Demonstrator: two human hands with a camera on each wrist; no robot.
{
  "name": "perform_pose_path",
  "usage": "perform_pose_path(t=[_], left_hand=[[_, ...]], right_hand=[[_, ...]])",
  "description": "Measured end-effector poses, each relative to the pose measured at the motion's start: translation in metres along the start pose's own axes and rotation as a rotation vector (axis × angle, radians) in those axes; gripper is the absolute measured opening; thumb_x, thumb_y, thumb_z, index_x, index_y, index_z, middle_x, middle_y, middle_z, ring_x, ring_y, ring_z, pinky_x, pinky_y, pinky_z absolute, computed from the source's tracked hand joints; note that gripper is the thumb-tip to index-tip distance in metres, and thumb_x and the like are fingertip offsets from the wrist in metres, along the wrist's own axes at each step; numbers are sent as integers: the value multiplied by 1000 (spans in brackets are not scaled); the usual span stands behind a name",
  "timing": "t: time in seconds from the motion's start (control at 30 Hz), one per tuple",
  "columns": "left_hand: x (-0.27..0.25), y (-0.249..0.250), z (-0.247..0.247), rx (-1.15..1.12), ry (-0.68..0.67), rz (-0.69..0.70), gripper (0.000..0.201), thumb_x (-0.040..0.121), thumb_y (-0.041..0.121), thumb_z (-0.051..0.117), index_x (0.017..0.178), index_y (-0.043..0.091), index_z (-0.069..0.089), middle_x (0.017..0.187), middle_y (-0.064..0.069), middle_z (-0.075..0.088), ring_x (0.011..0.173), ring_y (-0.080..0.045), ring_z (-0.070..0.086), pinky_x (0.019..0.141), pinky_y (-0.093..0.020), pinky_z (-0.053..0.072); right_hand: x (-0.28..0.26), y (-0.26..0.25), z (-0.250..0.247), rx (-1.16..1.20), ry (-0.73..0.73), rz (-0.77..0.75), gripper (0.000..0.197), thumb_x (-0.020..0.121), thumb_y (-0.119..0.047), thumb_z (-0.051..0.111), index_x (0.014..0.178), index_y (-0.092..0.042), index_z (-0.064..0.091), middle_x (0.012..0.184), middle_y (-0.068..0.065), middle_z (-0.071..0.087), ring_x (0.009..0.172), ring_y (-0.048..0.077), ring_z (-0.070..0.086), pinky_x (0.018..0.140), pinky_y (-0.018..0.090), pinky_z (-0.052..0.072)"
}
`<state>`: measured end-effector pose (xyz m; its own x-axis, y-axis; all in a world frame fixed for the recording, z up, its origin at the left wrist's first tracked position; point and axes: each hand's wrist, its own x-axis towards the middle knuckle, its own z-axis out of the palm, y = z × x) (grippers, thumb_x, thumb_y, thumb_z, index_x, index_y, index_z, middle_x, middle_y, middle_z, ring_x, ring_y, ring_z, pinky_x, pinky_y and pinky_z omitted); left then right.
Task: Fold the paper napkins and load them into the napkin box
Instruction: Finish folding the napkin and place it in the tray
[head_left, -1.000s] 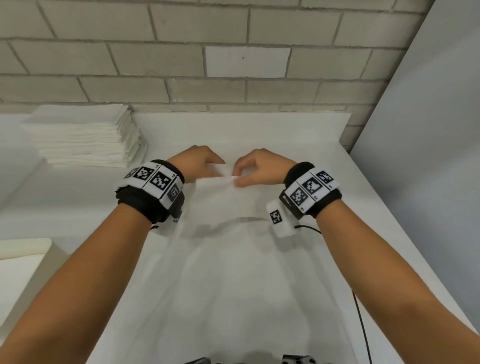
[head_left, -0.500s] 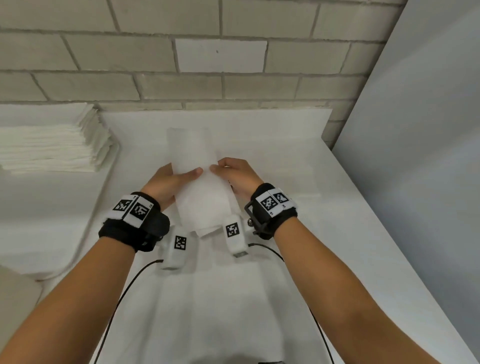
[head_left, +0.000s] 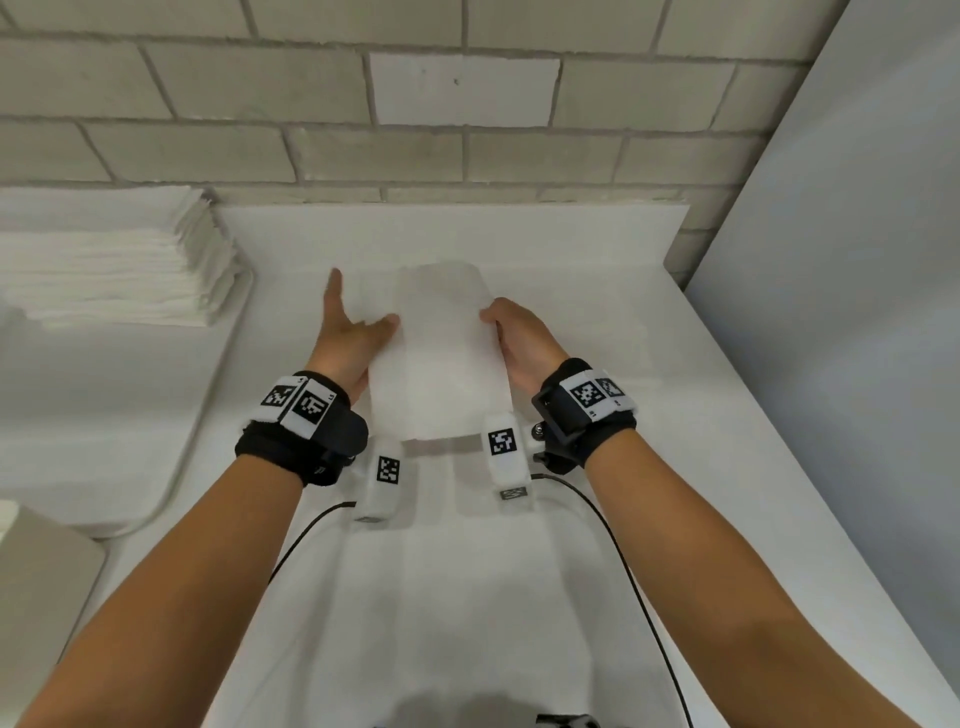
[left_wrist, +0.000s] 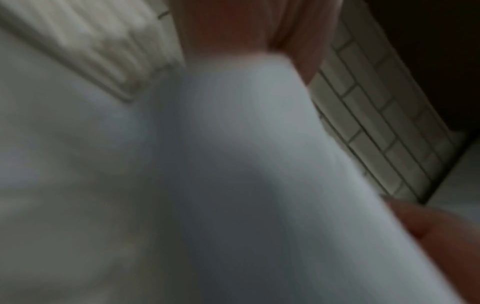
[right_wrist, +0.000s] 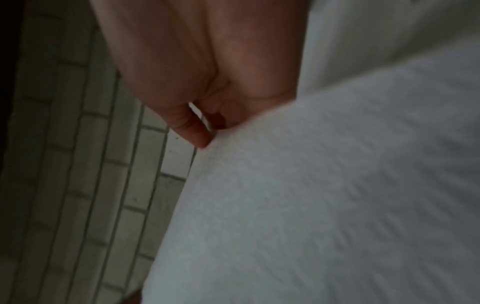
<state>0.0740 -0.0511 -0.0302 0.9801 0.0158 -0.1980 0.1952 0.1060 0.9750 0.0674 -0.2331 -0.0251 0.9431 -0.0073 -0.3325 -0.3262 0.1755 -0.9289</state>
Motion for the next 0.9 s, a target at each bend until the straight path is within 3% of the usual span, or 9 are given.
perform_pose_path(t=[0.1, 0.27, 0.33, 0.4, 0.53, 0.63, 0.73, 0.8, 0.9], left_hand=[[10, 6, -17, 281, 111, 207, 58, 86, 3, 58, 122, 47, 45, 134, -5, 52, 108, -29, 59, 96, -44, 48], [9, 19, -15, 371, -49, 172, 49, 89, -2, 48, 70, 36, 70, 78, 10, 66, 67, -6, 58, 63, -15, 50], [1, 21, -5, 241, -132, 32, 43, 90, 4, 43, 59, 22, 67, 55, 9, 61, 57, -10, 55, 48, -14, 46], [-5, 22, -4, 58, -219, -134, 49, 94, 23, 39, 53, 13, 65, 54, -1, 59, 55, -18, 55, 53, -20, 47], [-4, 18, -14, 122, -303, -231, 72, 86, 68, 35, 68, 9, 72, 75, -12, 66, 68, -23, 64, 68, -33, 52], [7, 14, -23, 207, 57, -103, 48, 89, 58, 47, 83, 15, 69, 102, -10, 66, 80, -20, 62, 72, -31, 51], [17, 16, -35, 234, 319, -35, 35, 88, 53, 53, 74, 24, 68, 113, -7, 65, 90, -21, 58, 84, -35, 50], [17, 17, -28, 350, 260, -31, 44, 88, 58, 47, 71, 26, 70, 108, -6, 67, 92, -24, 58, 87, -37, 48], [7, 21, -5, 496, 23, -58, 68, 89, 69, 28, 67, 23, 73, 88, -7, 67, 80, -26, 58, 71, -33, 48]], right_hand=[[-13, -19, -3, -620, 28, -259, 18, 90, -7, 38, 73, -14, 37, 70, 1, 38, 70, 19, 39, 68, 29, 33], [-30, -56, 19, -1753, -63, -734, 31, 91, -16, 40, 112, -19, 62, 113, 5, 51, 117, 25, 38, 103, 42, 22], [-32, -51, 37, -1794, -139, -914, 30, 87, -12, 46, 104, -18, 69, 113, 10, 51, 117, 31, 39, 105, 46, 13], [-33, -37, 49, -1771, -214, -1029, 25, 82, -7, 51, 92, -14, 73, 104, 15, 55, 107, 37, 46, 94, 44, 19], [-36, -13, 56, -1892, -187, -900, 34, 93, -15, 39, 120, -22, 59, 117, 9, 50, 109, 29, 46, 77, 34, 28], [-39, -18, 39, -1807, -122, -931, 33, 96, -18, 37, 121, -23, 56, 112, 10, 51, 96, 27, 52, 63, 31, 30], [-42, -33, 18, -1672, -85, -970, 17, 80, -3, 60, 92, -12, 68, 84, 14, 56, 65, 30, 55, 45, 19, 18], [-37, -37, 13, -1646, -48, -1032, 19, 64, 4, 70, 75, -11, 68, 70, 13, 55, 50, 28, 51, 48, 11, 10], [-36, -41, 18, -1724, -88, -972, 20, 80, 0, 58, 95, -11, 66, 86, 14, 58, 65, 31, 56, 46, 21, 18]])
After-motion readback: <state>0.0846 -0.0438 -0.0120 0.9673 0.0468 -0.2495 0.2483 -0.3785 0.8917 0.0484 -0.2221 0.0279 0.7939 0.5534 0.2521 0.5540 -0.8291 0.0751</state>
